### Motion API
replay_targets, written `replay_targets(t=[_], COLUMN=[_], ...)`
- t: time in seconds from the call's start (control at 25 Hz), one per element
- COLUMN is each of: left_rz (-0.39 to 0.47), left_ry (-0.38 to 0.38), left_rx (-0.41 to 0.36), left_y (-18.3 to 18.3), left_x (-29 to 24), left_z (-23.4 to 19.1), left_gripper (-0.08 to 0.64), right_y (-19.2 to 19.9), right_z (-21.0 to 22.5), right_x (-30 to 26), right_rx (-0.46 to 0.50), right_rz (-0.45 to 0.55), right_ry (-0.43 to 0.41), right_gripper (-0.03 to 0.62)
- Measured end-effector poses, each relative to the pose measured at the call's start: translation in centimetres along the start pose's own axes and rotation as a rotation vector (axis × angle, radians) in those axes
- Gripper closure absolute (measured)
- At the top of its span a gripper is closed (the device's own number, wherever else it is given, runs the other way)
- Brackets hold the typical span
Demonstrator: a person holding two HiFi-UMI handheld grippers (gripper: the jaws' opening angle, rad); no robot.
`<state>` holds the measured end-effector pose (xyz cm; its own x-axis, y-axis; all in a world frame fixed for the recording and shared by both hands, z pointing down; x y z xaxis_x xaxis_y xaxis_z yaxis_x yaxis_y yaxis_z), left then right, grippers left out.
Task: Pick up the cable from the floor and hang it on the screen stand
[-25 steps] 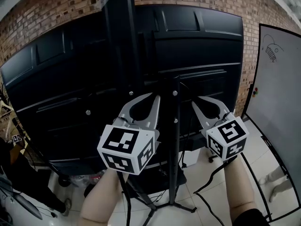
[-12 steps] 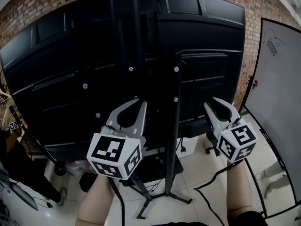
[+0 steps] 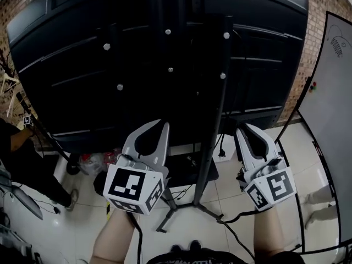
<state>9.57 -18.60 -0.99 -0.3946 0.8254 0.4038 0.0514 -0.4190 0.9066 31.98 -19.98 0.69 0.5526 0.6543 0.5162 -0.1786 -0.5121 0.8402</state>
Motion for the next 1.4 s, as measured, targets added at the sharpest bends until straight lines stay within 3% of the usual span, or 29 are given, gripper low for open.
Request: replay_targets(t=[0.28, 0.68, 0.88, 1.4], left_rz=[-0.05, -0.114, -0.153, -0.18], left_ry=[-0.029, -0.097, -0.101, -0.071], left_rx=[0.009, 0.092, 0.138, 0.163], left_y=[2.6, 8.4, 10.8, 11.4], left_x=[5.4, 10.7, 11.5, 11.8], left_z=[1.4, 2.9, 3.9, 5.5], left_gripper=[0.554, 0.554, 0.555, 0.555], right_y=[2.7, 8.0, 9.2, 8.9], right_z=[-5.5, -9.9, -10.8, -10.2], right_x=[3.5, 7.5, 8.4, 8.5], right_rx=[0.0, -0.076, -0.058, -0.023], right_rz=[0.025, -0.114, -0.149, -0.168], right_ry=[-0.027, -0.061, -0.081, -0.096], right_gripper=[0.582, 0.584, 0.584, 0.584])
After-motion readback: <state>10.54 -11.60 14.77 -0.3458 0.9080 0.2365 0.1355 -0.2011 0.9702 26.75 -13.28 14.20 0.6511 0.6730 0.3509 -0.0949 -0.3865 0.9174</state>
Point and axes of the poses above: the fingertips, and each gripper's own axes: x backward along the fingers, z to its right, y out of its underside, the point moved 6 cm from there along x, backward along the fingers, and after that the axes turned 14 degrees about z, right-handed, at the moved point
